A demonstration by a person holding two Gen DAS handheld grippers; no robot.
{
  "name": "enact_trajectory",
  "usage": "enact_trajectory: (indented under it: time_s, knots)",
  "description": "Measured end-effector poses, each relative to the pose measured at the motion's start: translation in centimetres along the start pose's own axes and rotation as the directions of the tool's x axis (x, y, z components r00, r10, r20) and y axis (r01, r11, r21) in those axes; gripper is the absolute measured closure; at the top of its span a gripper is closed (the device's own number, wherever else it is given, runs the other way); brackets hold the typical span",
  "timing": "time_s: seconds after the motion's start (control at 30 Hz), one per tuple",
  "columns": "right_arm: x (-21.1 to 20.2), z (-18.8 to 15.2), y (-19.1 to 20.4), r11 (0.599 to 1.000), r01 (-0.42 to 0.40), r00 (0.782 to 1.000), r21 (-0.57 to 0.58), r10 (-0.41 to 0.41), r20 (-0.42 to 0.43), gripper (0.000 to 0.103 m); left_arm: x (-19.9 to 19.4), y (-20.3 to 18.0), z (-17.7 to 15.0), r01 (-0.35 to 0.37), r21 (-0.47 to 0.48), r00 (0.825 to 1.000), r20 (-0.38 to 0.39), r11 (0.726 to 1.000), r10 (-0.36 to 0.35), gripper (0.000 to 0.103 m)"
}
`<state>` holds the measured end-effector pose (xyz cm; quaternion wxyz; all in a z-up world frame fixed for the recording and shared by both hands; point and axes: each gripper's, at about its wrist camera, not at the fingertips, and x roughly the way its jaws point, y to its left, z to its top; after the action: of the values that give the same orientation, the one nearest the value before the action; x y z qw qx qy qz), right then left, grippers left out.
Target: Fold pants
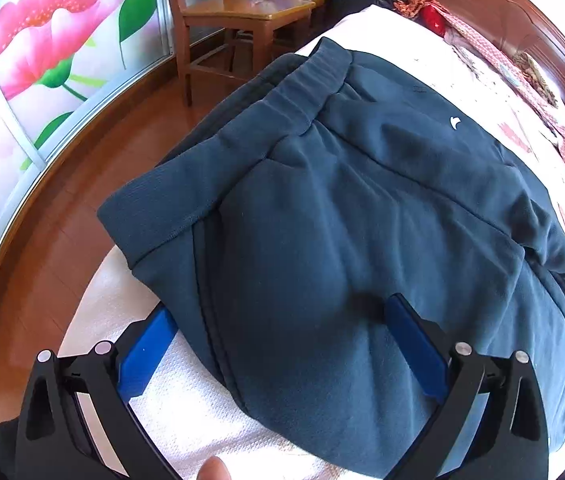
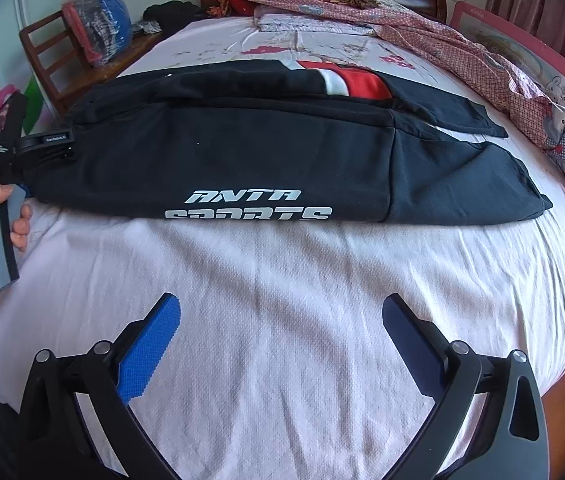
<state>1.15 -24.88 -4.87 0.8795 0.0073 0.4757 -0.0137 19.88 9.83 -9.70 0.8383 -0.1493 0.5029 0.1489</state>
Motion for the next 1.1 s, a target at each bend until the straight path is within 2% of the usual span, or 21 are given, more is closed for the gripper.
enact_trajectory:
  time_s: [0.07, 0.2, 0.33, 0.37, 0.43, 0.5, 0.7, 0.97, 1.1]
  knots:
    - [-0.3, 0.2, 0.2, 1.000, 0.002, 1.000, -0.012, -0.002, 0.016, 0.003, -0.6, 0.0, -1.0, -0.015, 0.049, 1.000, -0.005, 0.999, 0.015, 0.002]
    - [0.1, 1.1, 1.3, 1.000, -0.026, 0.999, -0.010, 0.026, 0.032, 0.003, -2.8, 0.0, -4.0, -0.067, 0.171, 0.997, 0.058, 0.983, 0.058, 0.002]
    - [0.6, 2.5, 3.3, 0.997, -0.072, 0.996, -0.014, 0.073, 0.057, 0.003, -4.7, 0.2, -6.1, -0.051, 0.173, 0.998, 0.055, 0.984, 0.042, 0.002]
    - [0.7, 2.8, 3.8, 0.998, -0.067, 0.995, -0.019, 0.068, 0.068, 0.003, -5.3, 0.0, -6.7, -0.032, 0.180, 0.998, 0.050, 0.983, 0.024, 0.002]
    - [0.8, 3.3, 4.7, 0.998, -0.047, 0.996, -0.032, 0.049, 0.077, 0.003, -6.5, -0.7, -7.8, -0.051, 0.218, 0.997, 0.060, 0.975, 0.038, 0.002]
    - [0.8, 3.6, 4.9, 0.999, -0.033, 0.995, -0.027, 0.036, 0.089, 0.003, -7.6, -1.3, -9.1, -0.036, 0.257, 0.998, 0.059, 0.966, 0.022, 0.002]
    - [0.8, 3.2, 3.0, 0.999, 0.005, 0.997, 0.046, -0.009, 0.082, 0.003, -11.1, -2.6, -12.4, -0.007, 0.318, 0.997, 0.080, 0.948, -0.019, 0.002]
    - [-0.3, 2.7, 0.5, 0.993, 0.030, 0.995, 0.114, -0.041, 0.093, 0.003, -12.8, -4.5, -13.4, -0.016, 0.366, 0.992, 0.124, 0.930, -0.031, 0.002]
    - [-0.7, 2.8, 0.0, 0.992, 0.027, 0.994, 0.123, -0.039, 0.103, 0.003, -13.2, -4.5, -13.1, -0.004, 0.359, 0.991, 0.123, 0.933, -0.043, 0.002]
